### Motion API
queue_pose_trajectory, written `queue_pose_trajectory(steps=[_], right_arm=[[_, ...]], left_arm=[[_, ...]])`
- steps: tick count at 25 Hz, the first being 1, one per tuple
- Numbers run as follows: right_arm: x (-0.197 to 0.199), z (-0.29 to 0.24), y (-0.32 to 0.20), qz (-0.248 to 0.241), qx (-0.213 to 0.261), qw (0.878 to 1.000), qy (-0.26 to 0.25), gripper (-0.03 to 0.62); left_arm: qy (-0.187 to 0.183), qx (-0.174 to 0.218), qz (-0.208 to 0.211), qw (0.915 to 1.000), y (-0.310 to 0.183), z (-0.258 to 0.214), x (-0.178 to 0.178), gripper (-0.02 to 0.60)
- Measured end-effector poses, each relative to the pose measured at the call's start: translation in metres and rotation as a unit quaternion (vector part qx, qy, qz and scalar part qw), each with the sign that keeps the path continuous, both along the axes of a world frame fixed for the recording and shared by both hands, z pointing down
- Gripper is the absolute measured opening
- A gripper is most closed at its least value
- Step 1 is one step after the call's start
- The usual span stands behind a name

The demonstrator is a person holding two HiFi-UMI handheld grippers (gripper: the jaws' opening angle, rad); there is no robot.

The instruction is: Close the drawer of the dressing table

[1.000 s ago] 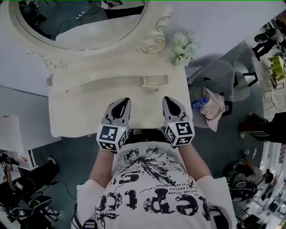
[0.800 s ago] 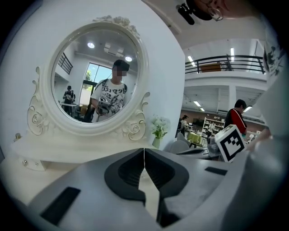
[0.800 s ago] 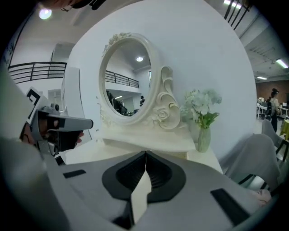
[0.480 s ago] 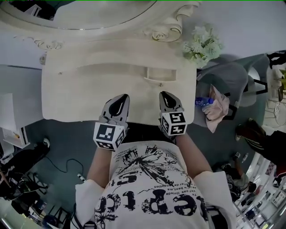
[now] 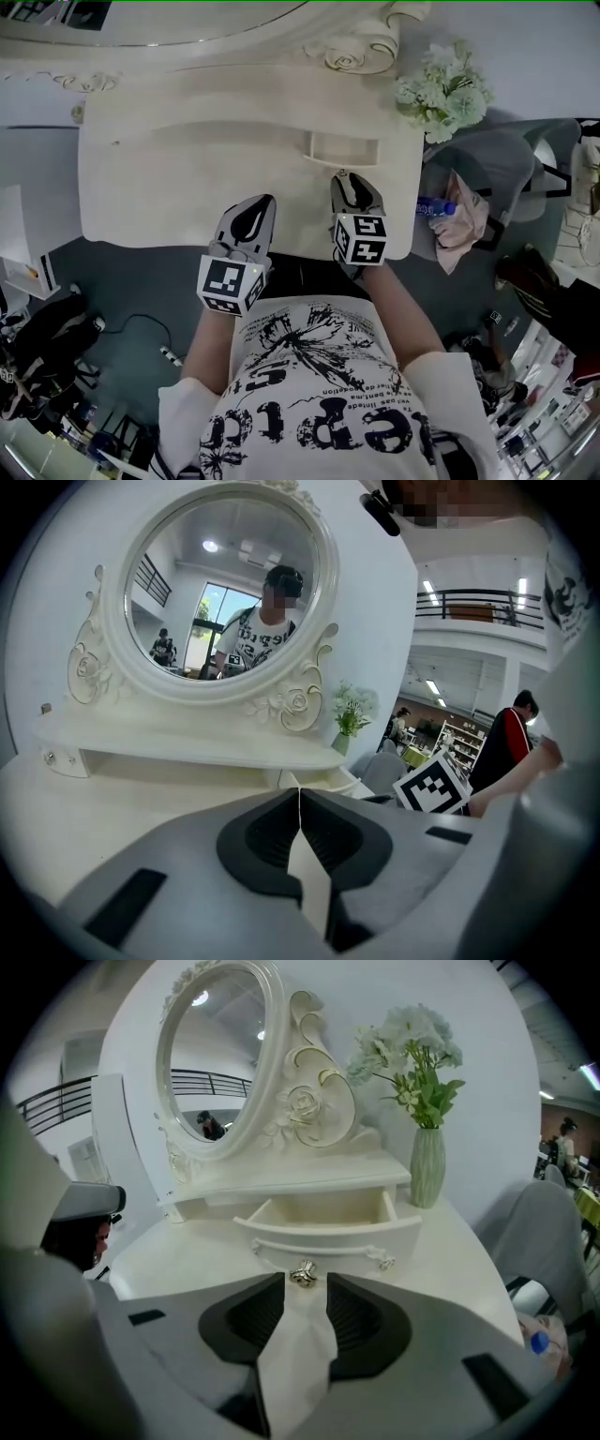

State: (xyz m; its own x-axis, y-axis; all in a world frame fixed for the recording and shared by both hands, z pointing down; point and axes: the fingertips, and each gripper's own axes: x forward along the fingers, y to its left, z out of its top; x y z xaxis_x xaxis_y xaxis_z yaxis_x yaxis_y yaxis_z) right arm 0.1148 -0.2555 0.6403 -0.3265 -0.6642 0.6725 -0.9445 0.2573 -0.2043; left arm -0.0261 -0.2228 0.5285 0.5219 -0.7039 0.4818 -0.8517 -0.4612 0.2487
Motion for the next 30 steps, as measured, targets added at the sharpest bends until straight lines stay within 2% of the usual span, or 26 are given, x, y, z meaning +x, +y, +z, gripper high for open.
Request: queue_pose_trajectory(steps=[6,8,17,30], right_arm=[[-0.001,0.005,-0.007,0.027,-0.003,1.0,0.011,0.133],[-0.002,0.005,-0.009,0.031,-0.006,0.999,0.007,0.112],[-0.007,0.006,-0.013,0.018,-0.019,1.0,-0.001,0.107],[-0.002,0.001,-0.057,0.015,-0.008,1.0,0.012,0.107]], left_arm=[[0.012,-0.016,-0.012,0.9997,-0.004,0.006,-0.002,0.02],[0.015,-0.019,-0.017,0.9996,-0.007,0.007,-0.004,0.02],[0.009,-0.02,-0.019,0.9996,-0.012,0.007,-0.012,0.02],[-0.003,-0.019,-0.025,0.9995,-0.02,0.007,-0.017,0.02]])
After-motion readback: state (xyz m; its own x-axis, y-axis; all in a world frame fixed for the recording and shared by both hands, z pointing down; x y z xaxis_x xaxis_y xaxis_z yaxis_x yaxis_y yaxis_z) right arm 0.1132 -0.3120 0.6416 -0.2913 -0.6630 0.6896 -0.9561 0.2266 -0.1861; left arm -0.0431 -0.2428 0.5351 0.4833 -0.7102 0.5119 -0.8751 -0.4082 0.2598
